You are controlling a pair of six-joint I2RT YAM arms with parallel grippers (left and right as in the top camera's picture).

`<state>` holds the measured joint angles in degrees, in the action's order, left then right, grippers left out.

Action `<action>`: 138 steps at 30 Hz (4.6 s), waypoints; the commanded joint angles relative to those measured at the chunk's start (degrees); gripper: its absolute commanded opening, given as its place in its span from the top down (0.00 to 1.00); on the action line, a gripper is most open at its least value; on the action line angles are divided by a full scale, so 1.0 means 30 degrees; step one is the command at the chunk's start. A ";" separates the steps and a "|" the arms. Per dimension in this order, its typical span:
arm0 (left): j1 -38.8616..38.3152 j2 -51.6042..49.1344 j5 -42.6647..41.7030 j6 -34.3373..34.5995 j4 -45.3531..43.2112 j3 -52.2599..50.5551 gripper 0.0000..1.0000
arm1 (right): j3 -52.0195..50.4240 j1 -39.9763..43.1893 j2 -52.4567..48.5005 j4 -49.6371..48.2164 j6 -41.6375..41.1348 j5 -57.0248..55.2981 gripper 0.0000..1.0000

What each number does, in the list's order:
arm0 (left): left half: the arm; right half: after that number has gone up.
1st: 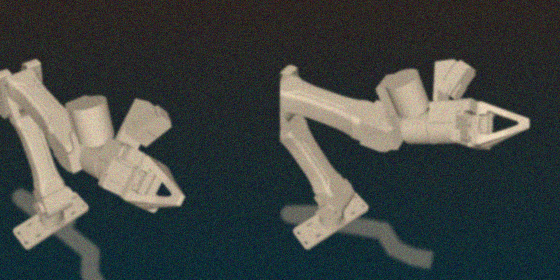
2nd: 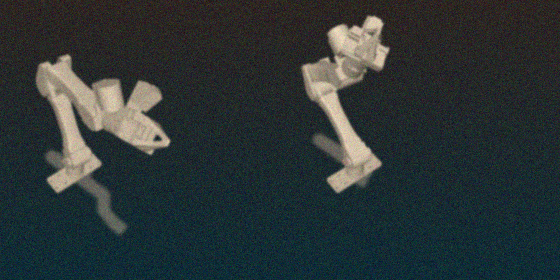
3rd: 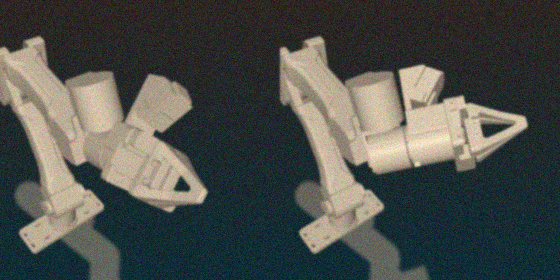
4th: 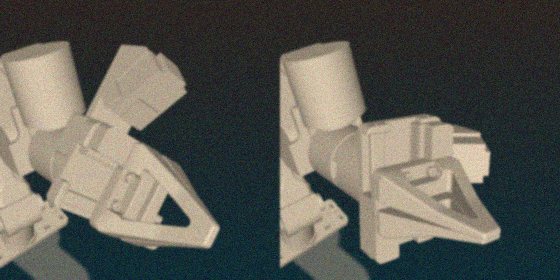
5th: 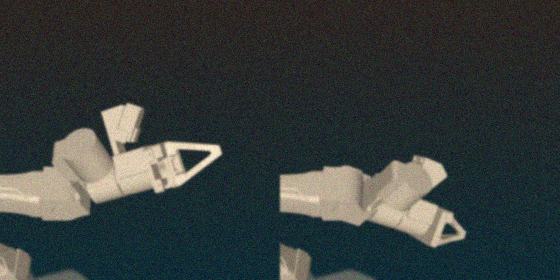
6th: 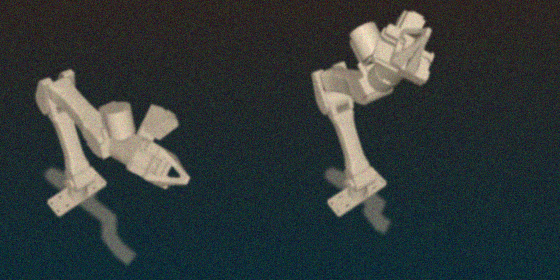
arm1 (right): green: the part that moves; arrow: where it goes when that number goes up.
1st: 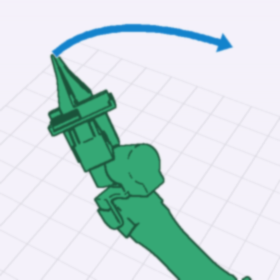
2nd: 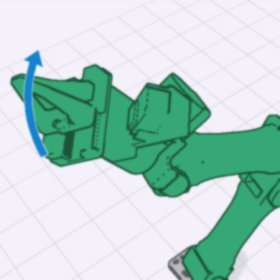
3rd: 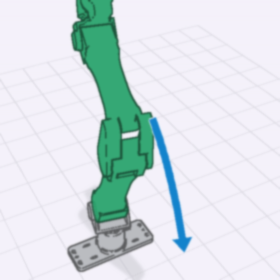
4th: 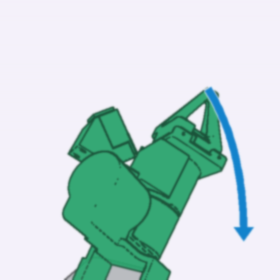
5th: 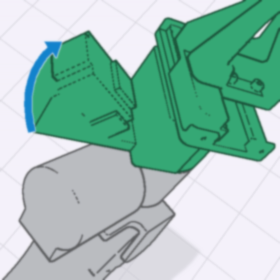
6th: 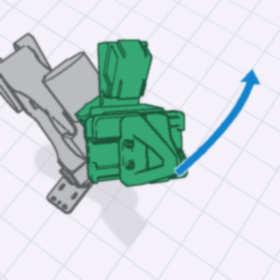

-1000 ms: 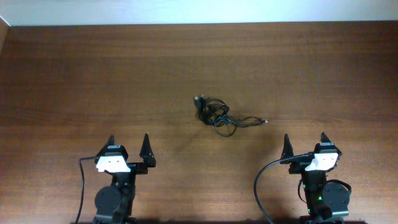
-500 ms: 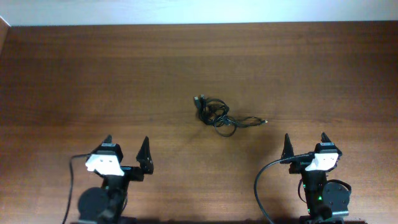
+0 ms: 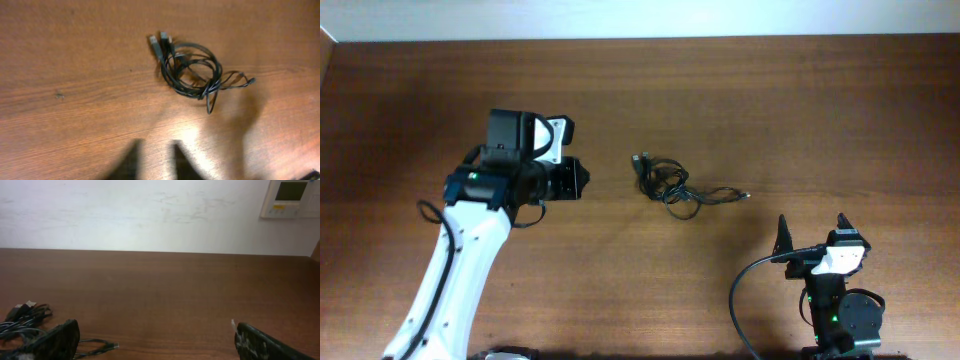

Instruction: Untangle cables

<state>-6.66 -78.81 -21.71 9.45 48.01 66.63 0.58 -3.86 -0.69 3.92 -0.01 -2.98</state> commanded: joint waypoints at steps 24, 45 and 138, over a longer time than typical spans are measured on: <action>-0.7213 -0.0444 0.5209 0.4444 0.2892 0.0379 0.64 | -0.0087 -0.0087 0.0109 0.0138 -0.0066 -0.0226 0.01; -1.0695 -0.9311 0.8182 0.4401 -0.6186 0.0379 0.60 | -0.0087 -0.0087 0.0109 0.0131 -0.0066 -0.0226 0.01; -0.6900 -0.3118 -1.1803 -1.4615 -0.4116 0.0284 1.00 | 2.1493 -0.0087 -3.1197 1.8527 -1.0397 2.0451 0.34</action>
<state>-25.74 -89.34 -56.49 -33.08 37.04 67.09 64.66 -3.86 -93.91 61.30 -29.32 54.54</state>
